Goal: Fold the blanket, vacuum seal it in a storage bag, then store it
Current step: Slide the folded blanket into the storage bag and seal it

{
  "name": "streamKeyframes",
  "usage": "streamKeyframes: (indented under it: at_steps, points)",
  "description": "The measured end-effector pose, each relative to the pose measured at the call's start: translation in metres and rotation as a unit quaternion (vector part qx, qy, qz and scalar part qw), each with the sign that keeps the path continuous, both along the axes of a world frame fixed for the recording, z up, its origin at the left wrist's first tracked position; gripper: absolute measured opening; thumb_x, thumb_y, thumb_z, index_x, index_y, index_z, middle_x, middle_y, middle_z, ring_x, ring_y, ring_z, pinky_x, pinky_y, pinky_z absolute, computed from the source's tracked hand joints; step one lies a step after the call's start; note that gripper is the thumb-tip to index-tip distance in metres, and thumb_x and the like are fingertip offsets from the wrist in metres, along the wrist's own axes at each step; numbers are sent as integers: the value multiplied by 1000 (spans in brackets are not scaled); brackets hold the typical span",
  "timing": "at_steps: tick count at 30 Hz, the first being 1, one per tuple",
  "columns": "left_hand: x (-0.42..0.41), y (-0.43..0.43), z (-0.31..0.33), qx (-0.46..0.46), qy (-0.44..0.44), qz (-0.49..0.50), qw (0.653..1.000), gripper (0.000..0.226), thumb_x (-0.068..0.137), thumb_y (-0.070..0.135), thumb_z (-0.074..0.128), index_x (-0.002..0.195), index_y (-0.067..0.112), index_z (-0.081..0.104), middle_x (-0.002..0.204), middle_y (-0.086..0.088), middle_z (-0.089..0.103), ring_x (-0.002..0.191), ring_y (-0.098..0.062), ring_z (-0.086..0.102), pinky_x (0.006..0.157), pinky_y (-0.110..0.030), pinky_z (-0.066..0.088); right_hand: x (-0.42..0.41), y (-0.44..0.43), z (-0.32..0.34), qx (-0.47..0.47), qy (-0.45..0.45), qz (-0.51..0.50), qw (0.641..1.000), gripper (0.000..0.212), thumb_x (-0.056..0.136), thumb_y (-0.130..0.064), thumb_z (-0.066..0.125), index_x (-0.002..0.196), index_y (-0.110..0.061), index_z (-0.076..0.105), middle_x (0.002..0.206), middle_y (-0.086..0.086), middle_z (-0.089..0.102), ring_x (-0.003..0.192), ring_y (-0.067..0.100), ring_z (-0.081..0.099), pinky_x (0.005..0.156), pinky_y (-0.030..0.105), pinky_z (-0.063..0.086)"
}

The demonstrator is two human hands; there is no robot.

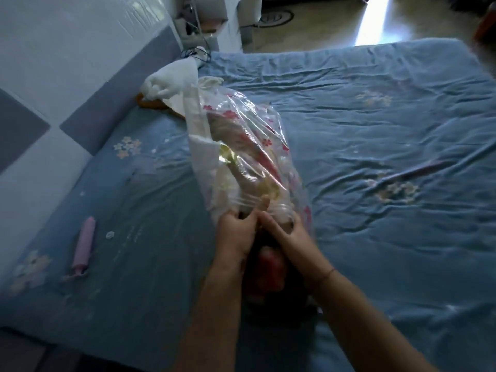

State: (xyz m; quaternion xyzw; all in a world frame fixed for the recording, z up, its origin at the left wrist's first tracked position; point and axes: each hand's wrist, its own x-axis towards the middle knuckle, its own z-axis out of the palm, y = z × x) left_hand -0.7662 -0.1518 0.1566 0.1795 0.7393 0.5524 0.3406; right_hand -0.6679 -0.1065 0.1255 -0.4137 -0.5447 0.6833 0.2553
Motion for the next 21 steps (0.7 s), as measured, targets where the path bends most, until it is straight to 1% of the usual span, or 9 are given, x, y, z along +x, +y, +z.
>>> streamKeyframes:
  at_steps: [2,4,6,9,12,15,17,19,21]
  points:
    - [23,24,-1,-33,1,-66,997,59,56,77,72,82,24,75,77,3,75,80,-13,72,79,-27,56,32,24,2,-26,3,-9,1000,85,51,-65,72,122,-22,52,108,-3,68,98,9,66,89,27,54]
    - [47,50,-3,-62,-6,-129,990,78,51,85,63,84,16,75,77,-1,75,79,-17,72,80,-30,57,64,46,3,-74,27,2,997,79,56,-55,76,122,-16,54,96,2,71,83,13,70,66,25,57]
    - [74,76,-3,-74,-2,-175,982,95,50,90,58,95,9,74,88,-6,75,89,-19,71,89,-33,56,96,64,-1,-115,53,11,992,75,61,-49,80,122,-14,55,94,7,72,79,18,71,58,25,56]
    - [116,111,-15,-78,8,-225,971,116,43,98,51,115,9,69,112,-7,72,109,-19,66,103,-35,48,143,86,-13,-124,64,-1,990,65,68,-37,76,123,-7,58,108,16,70,95,26,69,72,29,59]
    - [170,134,-21,-115,8,-300,947,115,52,95,49,130,10,59,127,-9,64,117,-23,60,103,-34,46,194,103,-24,-119,22,-45,992,72,57,-42,85,113,-4,62,105,22,69,91,28,70,69,29,58]
    - [217,149,-37,-110,-138,-341,923,104,52,93,53,124,19,54,107,3,66,95,-16,64,82,-26,55,248,119,-39,-77,-105,-145,981,56,69,-35,77,109,-1,57,113,18,65,98,26,64,83,33,53]
    - [231,155,-64,-94,-177,-341,918,91,66,86,53,127,18,49,102,5,63,90,-12,63,74,-19,54,277,128,-45,-46,-229,-223,946,59,84,-30,69,131,-3,46,133,17,52,119,29,51,101,39,42]
    - [226,141,-75,-89,-116,-307,940,114,57,89,58,142,15,42,124,0,62,108,-16,63,96,-29,51,290,131,-51,18,-320,-255,912,69,87,-30,66,143,-4,35,145,20,40,133,33,39,109,43,33]
    - [203,130,-87,-53,-23,-227,972,80,83,61,63,144,13,43,135,0,56,118,-12,57,102,-25,43,280,128,-54,122,-348,-251,895,70,86,-28,66,144,-5,35,148,19,36,137,32,34,111,41,28]
